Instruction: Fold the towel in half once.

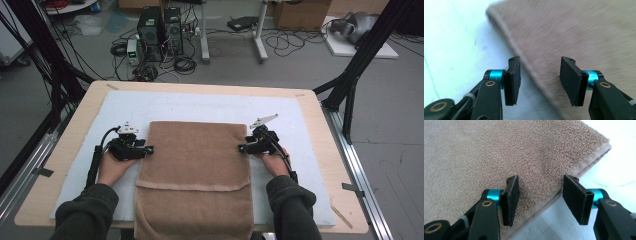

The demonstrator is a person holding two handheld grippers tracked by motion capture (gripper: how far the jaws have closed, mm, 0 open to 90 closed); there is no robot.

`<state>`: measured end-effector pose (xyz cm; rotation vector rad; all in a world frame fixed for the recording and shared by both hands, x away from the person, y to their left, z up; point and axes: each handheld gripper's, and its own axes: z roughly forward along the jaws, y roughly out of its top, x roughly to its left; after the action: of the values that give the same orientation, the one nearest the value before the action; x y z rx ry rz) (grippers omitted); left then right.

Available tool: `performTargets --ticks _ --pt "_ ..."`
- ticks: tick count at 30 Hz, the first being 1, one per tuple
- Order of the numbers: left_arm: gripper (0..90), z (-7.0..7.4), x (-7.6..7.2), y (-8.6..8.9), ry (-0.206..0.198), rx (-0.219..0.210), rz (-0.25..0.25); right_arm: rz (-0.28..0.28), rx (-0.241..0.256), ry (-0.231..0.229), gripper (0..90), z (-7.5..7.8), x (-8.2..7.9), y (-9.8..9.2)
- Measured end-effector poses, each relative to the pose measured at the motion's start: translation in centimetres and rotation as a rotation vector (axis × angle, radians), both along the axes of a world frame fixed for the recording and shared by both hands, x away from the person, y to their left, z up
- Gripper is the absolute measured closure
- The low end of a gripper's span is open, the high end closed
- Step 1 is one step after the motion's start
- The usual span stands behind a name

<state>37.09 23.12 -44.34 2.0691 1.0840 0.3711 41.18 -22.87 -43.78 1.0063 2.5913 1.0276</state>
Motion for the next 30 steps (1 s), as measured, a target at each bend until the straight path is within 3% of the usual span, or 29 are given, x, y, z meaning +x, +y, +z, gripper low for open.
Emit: performTargets --ticks 2,3,5,6,8,11,13,15,23,27,28,30 --pt "54.2 0.0 0.0 -0.2 -0.004 -0.004 0.0 -0.006 0.011 0.009 51.5 -0.1 0.0 0.1" --pt "60.4 0.0 0.0 -0.2 -0.006 -0.013 -0.013 0.006 0.022 0.012 56.2 -0.1 0.1 0.0" --pt "74.9 -0.1 0.1 -0.4 -0.001 -0.04 -0.031 0.049 0.067 0.048 78.3 -0.2 0.3 -0.1" --pt "81.3 -0.1 0.2 -0.6 -0.014 -0.032 -0.031 0.059 0.078 0.055 79.5 -0.2 0.3 0.1" --pt "84.0 0.1 0.4 -0.7 -0.009 -0.028 -0.027 0.069 0.07 0.043 80.9 -0.1 0.4 0.2" --pt "85.0 0.4 0.6 -0.7 -0.039 -0.004 0.0 0.052 0.056 0.004 81.7 0.3 0.5 0.0" --pt "85.2 0.7 1.0 -0.8 -0.037 0.01 0.007 0.042 0.054 -0.009 81.8 0.7 0.7 0.0" --pt "85.3 1.2 1.6 -1.2 -0.065 0.022 0.022 0.039 0.026 -0.035 81.9 1.4 1.0 0.3" --pt "85.3 5.0 4.3 -1.3 -0.159 0.003 0.081 0.004 0.008 -0.124 81.9 5.8 3.7 0.5" --pt "85.0 7.2 5.8 -1.2 -0.207 -0.037 0.107 -0.008 0.01 -0.182 81.3 8.2 4.7 0.6" --pt "83.2 7.2 6.1 -1.1 -0.19 -0.044 0.117 -0.021 0.014 -0.194 77.0 8.4 5.0 0.4" --pt "72.3 6.6 6.4 -1.0 -0.139 -0.02 0.121 -0.079 0.005 -0.171 59.3 7.8 5.5 0.1"
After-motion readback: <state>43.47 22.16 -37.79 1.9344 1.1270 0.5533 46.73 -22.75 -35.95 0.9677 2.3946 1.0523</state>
